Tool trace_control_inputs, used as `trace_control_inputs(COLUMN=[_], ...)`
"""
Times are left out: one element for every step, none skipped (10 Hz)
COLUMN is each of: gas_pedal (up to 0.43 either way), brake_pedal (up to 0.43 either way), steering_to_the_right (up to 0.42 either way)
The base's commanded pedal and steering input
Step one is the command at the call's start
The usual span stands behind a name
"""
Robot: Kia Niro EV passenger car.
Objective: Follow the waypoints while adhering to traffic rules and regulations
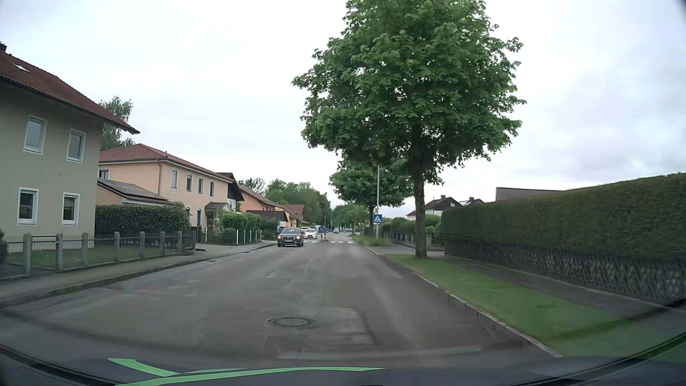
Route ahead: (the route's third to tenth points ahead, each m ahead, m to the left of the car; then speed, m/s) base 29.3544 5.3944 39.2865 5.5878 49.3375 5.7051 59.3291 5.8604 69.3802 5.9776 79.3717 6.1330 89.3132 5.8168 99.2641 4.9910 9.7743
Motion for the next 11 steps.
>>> trace_control_inputs(gas_pedal=[0.197, 0.209, 0.189, 0.189, 0.189, 0.169, 0.169, 0.169, 0.169, 0.169, 0.169], brake_pedal=[0.0, 0.0, 0.0, 0.0, 0.0, 0.0, 0.0, 0.0, 0.0, 0.0, 0.0], steering_to_the_right=[0.001, -0.001, 0.003, 0.003, 0.002, 0.004, 0.002, 0.003, 0.003, 0.002, 0.003])
